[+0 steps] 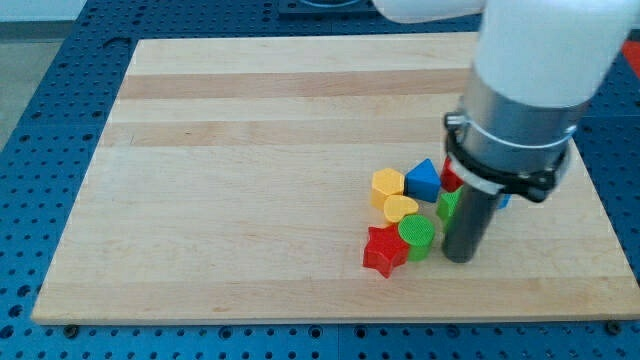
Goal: Move the green star into the blue triangle
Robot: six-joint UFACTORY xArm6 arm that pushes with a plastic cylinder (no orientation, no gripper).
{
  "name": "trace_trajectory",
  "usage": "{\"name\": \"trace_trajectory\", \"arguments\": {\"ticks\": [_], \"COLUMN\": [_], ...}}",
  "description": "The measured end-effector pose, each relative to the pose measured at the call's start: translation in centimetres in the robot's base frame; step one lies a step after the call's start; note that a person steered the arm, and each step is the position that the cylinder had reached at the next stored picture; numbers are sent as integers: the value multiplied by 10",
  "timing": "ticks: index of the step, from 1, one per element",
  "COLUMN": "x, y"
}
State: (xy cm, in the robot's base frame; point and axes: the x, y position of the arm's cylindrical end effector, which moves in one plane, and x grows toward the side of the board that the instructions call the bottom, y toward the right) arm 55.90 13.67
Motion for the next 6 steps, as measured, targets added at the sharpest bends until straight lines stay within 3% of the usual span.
{"name": "trace_trajectory", "arguments": {"ticks": [2,5,6], "x": [-22,-40,-40], "y": [35,5,50]}}
